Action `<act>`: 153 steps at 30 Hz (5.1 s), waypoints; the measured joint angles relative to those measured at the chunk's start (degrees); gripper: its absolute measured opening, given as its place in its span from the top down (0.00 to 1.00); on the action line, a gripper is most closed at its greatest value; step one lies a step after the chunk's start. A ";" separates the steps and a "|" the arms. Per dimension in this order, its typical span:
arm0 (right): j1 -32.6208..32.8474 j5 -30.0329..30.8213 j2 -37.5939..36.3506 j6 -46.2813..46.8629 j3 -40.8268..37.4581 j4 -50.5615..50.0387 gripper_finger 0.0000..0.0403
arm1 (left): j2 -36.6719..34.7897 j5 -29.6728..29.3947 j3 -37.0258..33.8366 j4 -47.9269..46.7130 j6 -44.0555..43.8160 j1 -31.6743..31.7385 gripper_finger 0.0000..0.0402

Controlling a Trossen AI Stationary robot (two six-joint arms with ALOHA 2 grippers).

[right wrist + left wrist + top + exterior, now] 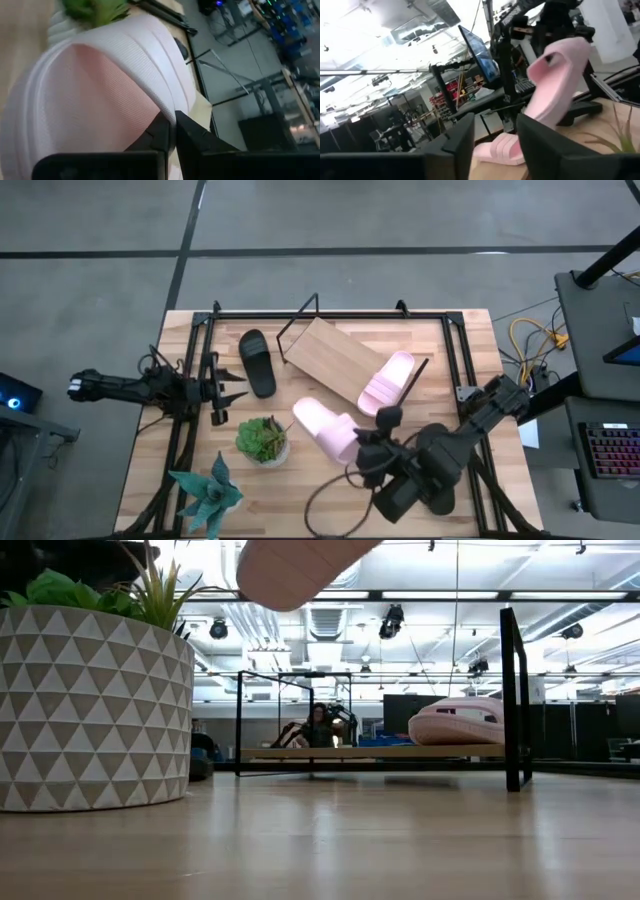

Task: Pick and place slides into the shelf
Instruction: Put the pink slide on the shelf

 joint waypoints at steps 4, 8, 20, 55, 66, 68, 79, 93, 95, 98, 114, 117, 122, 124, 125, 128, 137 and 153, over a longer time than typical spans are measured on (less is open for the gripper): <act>-2.39 0.87 0.00 1.49 1.07 0.04 0.97 | 5.90 -0.35 4.68 -0.20 1.92 0.01 0.59; -5.10 0.81 0.00 2.03 1.07 -0.05 0.97 | 11.83 -0.38 10.26 -0.32 7.21 0.00 0.59; -10.56 1.02 -2.46 3.73 1.05 -1.52 0.97 | 34.75 -0.21 24.10 -5.66 17.12 0.00 0.59; -10.57 0.36 -3.26 3.04 1.00 -1.84 0.97 | 61.38 -15.92 41.63 -4.50 25.75 0.00 0.89; -6.58 -0.78 -3.82 -4.87 2.63 -1.95 0.97 | 59.39 -9.28 41.65 -5.81 30.64 -0.02 0.89; -5.10 -0.74 -3.85 -5.94 3.62 -2.01 0.97 | 58.93 -7.71 41.55 -5.56 31.24 -0.02 0.89; 5.44 10.41 -4.01 -7.20 5.12 -2.28 0.97 | 58.48 1.81 41.44 -3.54 31.54 -0.08 0.89; 12.10 14.67 -5.14 -5.10 5.31 -2.30 0.97 | 57.28 14.52 38.70 -3.69 38.60 -0.11 0.89; 11.74 13.01 -4.84 -5.13 5.13 -2.07 0.95 | 56.65 17.48 38.75 -2.59 39.24 -0.25 0.89; 11.48 12.28 -4.51 -5.49 5.00 -1.95 0.88 | 56.58 21.09 38.75 -0.88 39.71 -0.21 0.89; 6.86 17.07 -1.10 -16.89 0.77 4.72 0.48 | 55.49 37.33 38.90 8.06 40.34 -0.26 0.89; 5.75 16.80 -1.04 -24.76 -1.88 11.68 0.49 | 55.73 37.42 38.90 9.98 40.28 -0.22 0.89; 4.29 13.34 -1.14 -37.55 -3.63 23.36 0.52 | 55.86 37.75 38.88 8.80 40.27 -0.22 0.89; 3.77 10.94 -1.37 -42.12 -3.61 28.02 0.53 | 55.96 37.75 38.62 7.98 40.22 -0.24 0.89; 3.56 9.54 -1.44 -44.15 -3.45 30.02 0.53 | 55.97 37.75 38.42 7.89 40.23 -0.23 0.89; 2.81 3.83 -1.44 -47.74 -2.56 33.95 0.55 | 55.97 37.75 38.14 8.30 40.22 -0.22 0.89; -1.08 -1.10 -1.46 -48.13 -2.38 34.33 0.57 | 55.93 37.85 38.20 12.52 40.08 -0.50 0.89; -4.81 -1.10 -1.48 -58.75 -2.36 39.22 0.58 | 56.51 38.43 38.65 19.19 38.91 -0.66 0.89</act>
